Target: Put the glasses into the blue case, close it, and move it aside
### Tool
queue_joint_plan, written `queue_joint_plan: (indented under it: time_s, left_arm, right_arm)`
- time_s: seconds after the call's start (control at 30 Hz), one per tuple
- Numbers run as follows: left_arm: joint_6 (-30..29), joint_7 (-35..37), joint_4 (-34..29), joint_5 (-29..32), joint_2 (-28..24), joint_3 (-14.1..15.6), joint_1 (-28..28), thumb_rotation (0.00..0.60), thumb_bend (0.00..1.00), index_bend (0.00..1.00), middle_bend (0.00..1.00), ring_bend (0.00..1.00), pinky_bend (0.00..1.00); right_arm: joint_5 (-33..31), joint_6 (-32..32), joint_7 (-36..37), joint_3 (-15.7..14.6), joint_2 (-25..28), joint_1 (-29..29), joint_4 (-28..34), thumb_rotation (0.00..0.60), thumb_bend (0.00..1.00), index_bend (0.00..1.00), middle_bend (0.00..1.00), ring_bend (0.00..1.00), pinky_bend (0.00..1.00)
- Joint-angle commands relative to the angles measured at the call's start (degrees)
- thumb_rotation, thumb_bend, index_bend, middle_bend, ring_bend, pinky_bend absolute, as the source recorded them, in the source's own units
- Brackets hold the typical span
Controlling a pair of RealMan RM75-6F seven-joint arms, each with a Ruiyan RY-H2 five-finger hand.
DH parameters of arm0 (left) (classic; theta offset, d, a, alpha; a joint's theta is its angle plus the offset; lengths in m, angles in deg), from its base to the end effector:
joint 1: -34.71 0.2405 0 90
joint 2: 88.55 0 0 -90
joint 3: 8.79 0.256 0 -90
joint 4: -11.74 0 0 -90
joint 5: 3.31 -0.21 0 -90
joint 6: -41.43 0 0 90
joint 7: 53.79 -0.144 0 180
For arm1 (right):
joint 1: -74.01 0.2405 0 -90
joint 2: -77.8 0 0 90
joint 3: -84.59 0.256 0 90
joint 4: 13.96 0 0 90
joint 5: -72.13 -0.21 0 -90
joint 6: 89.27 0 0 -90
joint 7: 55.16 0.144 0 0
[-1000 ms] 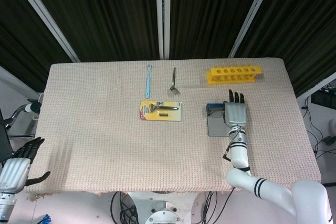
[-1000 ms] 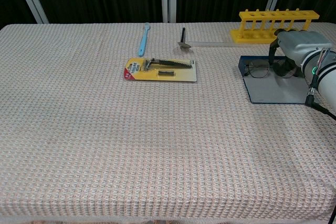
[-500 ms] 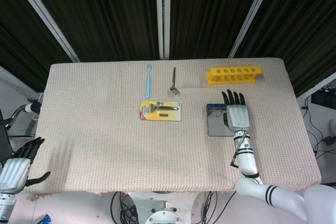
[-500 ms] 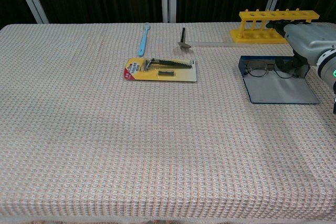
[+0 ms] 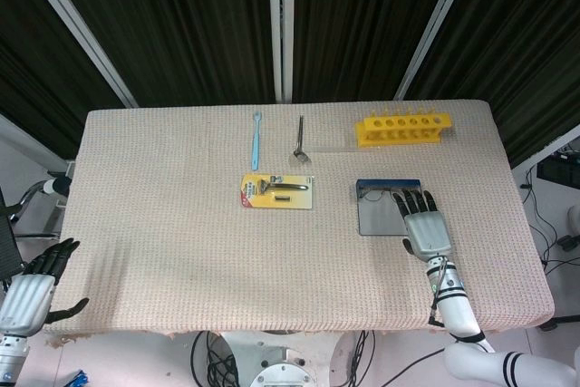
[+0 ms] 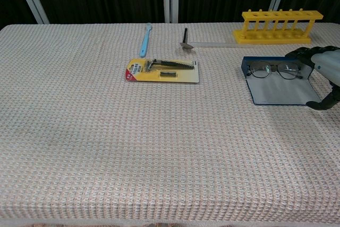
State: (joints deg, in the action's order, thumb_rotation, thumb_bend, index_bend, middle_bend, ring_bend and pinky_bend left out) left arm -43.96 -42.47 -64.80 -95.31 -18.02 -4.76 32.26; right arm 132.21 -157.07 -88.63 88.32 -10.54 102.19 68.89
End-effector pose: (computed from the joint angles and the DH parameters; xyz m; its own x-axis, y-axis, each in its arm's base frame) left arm -0.3550 0.1432 0.1281 0.3725 0.1396 0.9175 0.9280 -0.0608 -0.3675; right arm -0.2567 -0.2871 0.0049 0.6206 -0.2346 0.7482 -0.7815 -0.1071 0.6146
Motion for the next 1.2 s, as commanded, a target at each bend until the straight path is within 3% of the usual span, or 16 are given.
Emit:
queue_joint_plan:
  time_s: [0.03,0.77,1.13,1.2]
  left_arm:
    - [-0.1,-0.03,-0.07,0.05,-0.05,-0.01,0.08,0.567,0.16,0.05,0.05,0.08,0.2]
    - [0.33,1.69,1.07,-0.09,-0.08,0.3,0.03,0.565,0.16,0.05,0.05,0.08,0.2]
    - [0.55,1.46,1.03,-0.04,-0.07,0.29,-0.06,0.566,0.16,0.05,0.05,0.08,0.2]
    - [0.7,1.4,1.04,0.06,-0.03,0.31,-0.07,0.567,0.16,0.05,0.05,0.08,0.2]
  right_arm:
    - [-1.47,1.03,-1.53,0.38,-0.12,0.14,0.22,0.6,0.12,0.0,0.0,0.0,0.0]
    - [-5.78,3.28,-6.23,3.18,-5.52,2.21,-6.11,0.6,0.1,0.0,0.0,0.0,0.0]
    - [2.33,1.56,3.5,2.92,-9.09,1.64,-13.63,0.6,0.18,0.0,0.0,0.0,0.0]
    - [3.6,1.29,5.49,3.1,-9.9,1.57,-15.43,0.6,0.26,0.0,0.0,0.0,0.0]
